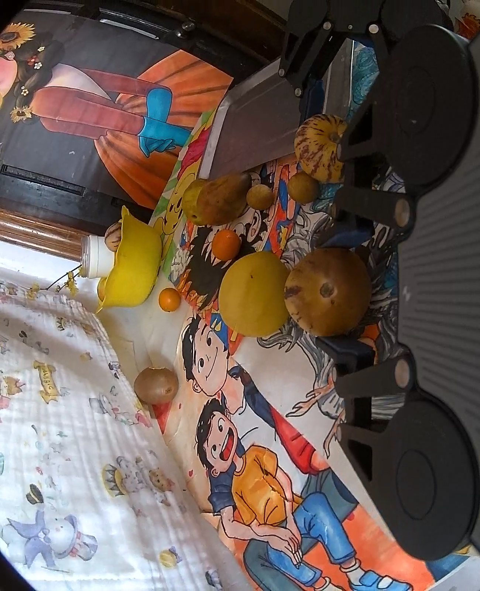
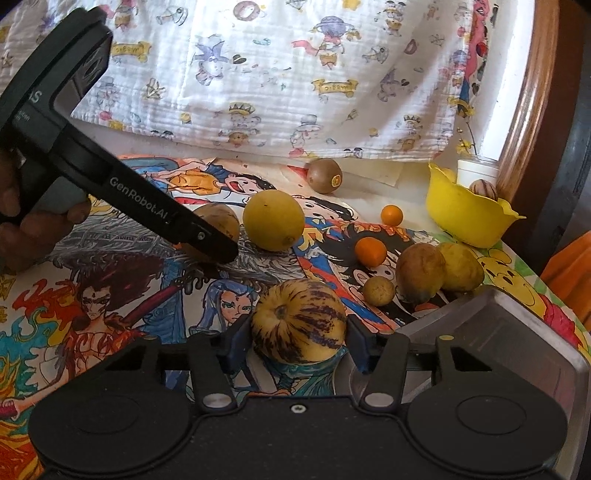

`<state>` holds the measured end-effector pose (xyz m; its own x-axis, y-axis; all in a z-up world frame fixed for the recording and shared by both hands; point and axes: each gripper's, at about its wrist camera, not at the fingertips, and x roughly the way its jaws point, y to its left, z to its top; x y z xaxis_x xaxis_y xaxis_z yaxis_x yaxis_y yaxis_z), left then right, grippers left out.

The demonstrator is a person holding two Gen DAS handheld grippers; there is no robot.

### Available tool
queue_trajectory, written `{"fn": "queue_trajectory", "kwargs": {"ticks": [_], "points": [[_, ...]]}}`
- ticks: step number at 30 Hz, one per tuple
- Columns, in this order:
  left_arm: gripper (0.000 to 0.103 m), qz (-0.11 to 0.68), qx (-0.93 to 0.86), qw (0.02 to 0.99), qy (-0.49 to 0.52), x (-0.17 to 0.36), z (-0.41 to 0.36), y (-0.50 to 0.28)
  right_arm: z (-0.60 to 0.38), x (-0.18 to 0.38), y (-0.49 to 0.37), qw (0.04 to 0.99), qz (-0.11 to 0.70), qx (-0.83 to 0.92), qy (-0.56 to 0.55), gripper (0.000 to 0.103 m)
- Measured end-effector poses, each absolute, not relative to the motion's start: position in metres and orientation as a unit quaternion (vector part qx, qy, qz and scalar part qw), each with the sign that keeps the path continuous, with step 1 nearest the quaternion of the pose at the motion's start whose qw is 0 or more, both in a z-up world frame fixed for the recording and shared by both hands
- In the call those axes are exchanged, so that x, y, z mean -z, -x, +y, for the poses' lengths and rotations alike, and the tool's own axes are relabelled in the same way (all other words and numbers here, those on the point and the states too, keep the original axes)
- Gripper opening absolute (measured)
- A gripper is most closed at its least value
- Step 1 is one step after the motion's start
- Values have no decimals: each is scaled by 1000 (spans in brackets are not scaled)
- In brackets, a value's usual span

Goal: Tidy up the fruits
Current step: 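Carry the brown fruit with the left tool while the right tool carries the pepino over the tray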

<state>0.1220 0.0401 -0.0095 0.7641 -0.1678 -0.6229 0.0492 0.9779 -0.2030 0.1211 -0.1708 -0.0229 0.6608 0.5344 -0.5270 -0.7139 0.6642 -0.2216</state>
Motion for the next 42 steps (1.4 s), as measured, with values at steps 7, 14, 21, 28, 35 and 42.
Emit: {"fn": "queue_trajectory", "kwargs": {"ticks": [7, 14, 21, 28, 35, 42], "points": [[52, 338, 41, 935, 95, -7, 41, -104, -185, 7, -105, 896, 201, -356, 175, 56], [52, 303, 64, 948, 73, -57, 31, -85, -219, -40, -97, 910, 184, -348, 134, 56], [52, 283, 116, 950, 59, -115, 1, -98, -264, -84, -106, 930, 163, -301, 134, 56], [53, 248, 153, 956, 36, -135, -50, -145, -312, -97, -147, 949, 150, -236, 147, 56], [53, 262, 188, 946, 42, -105, -100, -224, -350, -63, -207, 959, 155, -189, 145, 56], [53, 310, 186, 931, 56, -50, -132, -295, -365, -18, -264, 955, 176, -187, 147, 56]]}}
